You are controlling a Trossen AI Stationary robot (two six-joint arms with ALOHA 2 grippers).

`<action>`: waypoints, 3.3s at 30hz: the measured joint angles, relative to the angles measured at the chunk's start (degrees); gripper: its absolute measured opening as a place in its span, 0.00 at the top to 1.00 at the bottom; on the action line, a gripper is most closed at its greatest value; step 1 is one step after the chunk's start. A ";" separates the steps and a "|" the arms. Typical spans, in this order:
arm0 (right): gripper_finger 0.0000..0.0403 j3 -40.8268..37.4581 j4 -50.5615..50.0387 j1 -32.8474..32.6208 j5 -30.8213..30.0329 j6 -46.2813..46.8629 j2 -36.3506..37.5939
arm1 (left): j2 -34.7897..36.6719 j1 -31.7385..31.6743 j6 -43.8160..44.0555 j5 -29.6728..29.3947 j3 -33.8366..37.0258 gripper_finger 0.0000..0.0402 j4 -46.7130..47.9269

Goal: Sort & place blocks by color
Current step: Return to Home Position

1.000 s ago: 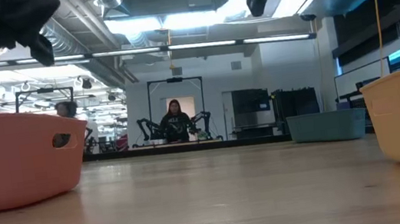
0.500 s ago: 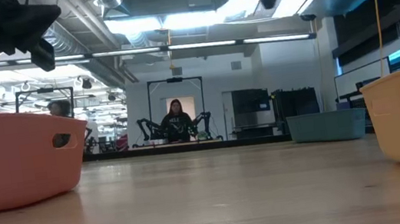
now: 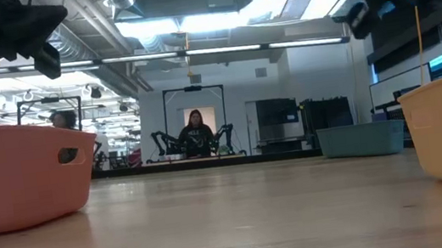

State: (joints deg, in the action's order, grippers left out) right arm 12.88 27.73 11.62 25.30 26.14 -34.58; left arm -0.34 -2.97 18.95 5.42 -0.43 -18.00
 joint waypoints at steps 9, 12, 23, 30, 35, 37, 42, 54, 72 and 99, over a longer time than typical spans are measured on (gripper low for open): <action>1.00 -8.20 0.40 0.00 -0.20 -1.17 12.89 | 0.00 -0.01 -0.01 -0.02 0.00 1.00 0.00; 1.00 -9.58 0.35 -0.02 -2.24 -1.15 16.73 | 0.00 -0.01 -0.01 -0.01 0.00 1.00 -0.02; 1.00 -10.47 -6.59 0.00 -9.88 -4.90 24.42 | 0.00 -0.01 -0.01 -0.01 0.00 1.00 0.00; 1.00 -10.49 -16.55 0.00 -10.64 -5.58 30.12 | 0.00 -0.01 -0.01 -0.01 0.00 1.00 0.00; 1.00 -12.50 -18.34 -0.04 -11.75 -5.42 34.52 | -0.02 -0.01 -0.02 0.01 0.00 1.00 -0.02; 1.00 -12.50 -20.21 -0.02 -14.04 -5.85 34.51 | -0.02 -0.01 -0.03 0.05 0.00 1.00 -0.02; 1.00 -12.48 -25.74 0.00 -16.95 -7.19 34.29 | -0.02 -0.01 -0.03 -0.01 0.00 1.00 -0.04; 0.96 -12.41 -25.51 0.00 -17.31 -7.18 32.47 | -0.02 0.01 -0.03 -0.03 0.00 1.00 -0.02; 0.97 -12.41 -25.44 0.00 -17.27 -7.16 32.47 | -0.02 0.01 -0.03 -0.03 0.00 1.00 -0.02; 0.97 -12.37 -25.44 -0.02 -17.22 -7.14 32.47 | -0.02 0.01 -0.03 -0.01 0.00 1.00 -0.02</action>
State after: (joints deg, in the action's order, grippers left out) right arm 0.51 2.28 11.60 8.08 19.00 -2.11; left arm -0.36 -2.96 18.92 5.41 -0.43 -18.02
